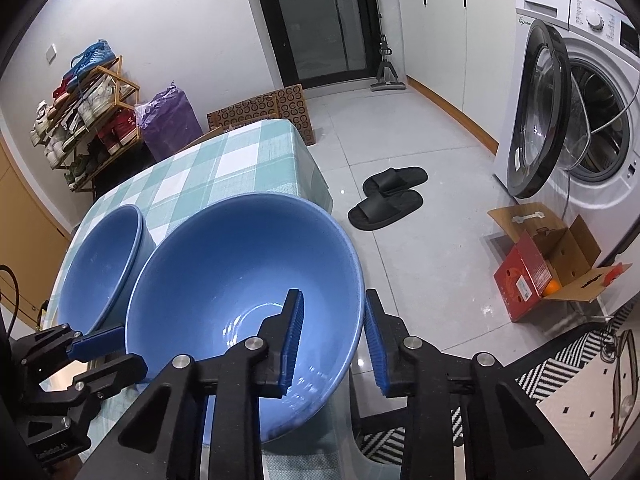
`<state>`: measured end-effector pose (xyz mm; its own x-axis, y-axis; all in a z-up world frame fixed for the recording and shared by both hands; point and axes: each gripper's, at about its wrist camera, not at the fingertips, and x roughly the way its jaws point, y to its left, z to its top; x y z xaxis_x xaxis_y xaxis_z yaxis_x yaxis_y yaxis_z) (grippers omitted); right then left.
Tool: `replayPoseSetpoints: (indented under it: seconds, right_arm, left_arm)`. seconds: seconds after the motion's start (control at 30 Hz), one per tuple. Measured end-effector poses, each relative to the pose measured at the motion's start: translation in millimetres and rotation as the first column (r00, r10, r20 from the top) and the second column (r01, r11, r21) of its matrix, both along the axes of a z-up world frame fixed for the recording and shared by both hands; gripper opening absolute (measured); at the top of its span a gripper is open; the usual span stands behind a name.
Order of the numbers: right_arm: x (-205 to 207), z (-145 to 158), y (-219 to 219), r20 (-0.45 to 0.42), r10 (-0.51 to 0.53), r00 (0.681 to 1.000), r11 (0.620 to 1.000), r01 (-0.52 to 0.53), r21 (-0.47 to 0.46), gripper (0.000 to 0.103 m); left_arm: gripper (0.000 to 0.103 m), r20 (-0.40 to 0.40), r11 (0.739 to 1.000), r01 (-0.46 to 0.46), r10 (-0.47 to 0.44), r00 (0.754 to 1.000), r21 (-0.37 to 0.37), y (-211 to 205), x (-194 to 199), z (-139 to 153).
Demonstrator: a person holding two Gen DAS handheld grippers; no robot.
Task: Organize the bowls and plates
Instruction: 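Close both grippers on the rim of that blue bowl, then lift the gripped blue bowl and carry it toward the smaller blue bowl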
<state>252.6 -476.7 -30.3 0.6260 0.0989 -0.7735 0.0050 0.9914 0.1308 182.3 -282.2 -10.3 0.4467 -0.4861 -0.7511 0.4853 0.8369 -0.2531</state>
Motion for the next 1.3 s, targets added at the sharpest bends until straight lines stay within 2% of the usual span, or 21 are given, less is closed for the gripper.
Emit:
replayPoseSetpoints:
  seconds: [0.17,0.83,1.3]
  right_arm:
    - [-4,0,0,0.008,-0.001,1.0,1.0,0.001,-0.013,0.026]
    - [-18,3,1,0.034,0.013,0.999,0.999,-0.011,-0.052,0.026]
    - [-31,18,1,0.083,0.012,0.996,0.998,-0.007,-0.059,0.026]
  left_arm:
    - [0.033,0.001,1.0,-0.004,0.004,1.0,0.001,0,1,0]
    - [0.033,0.019,1.0,-0.006,0.006,1.0,0.006,1,-3,4]
    - [0.033,0.072,1.0,-0.002,0.002,0.997,0.001,4,-13,19]
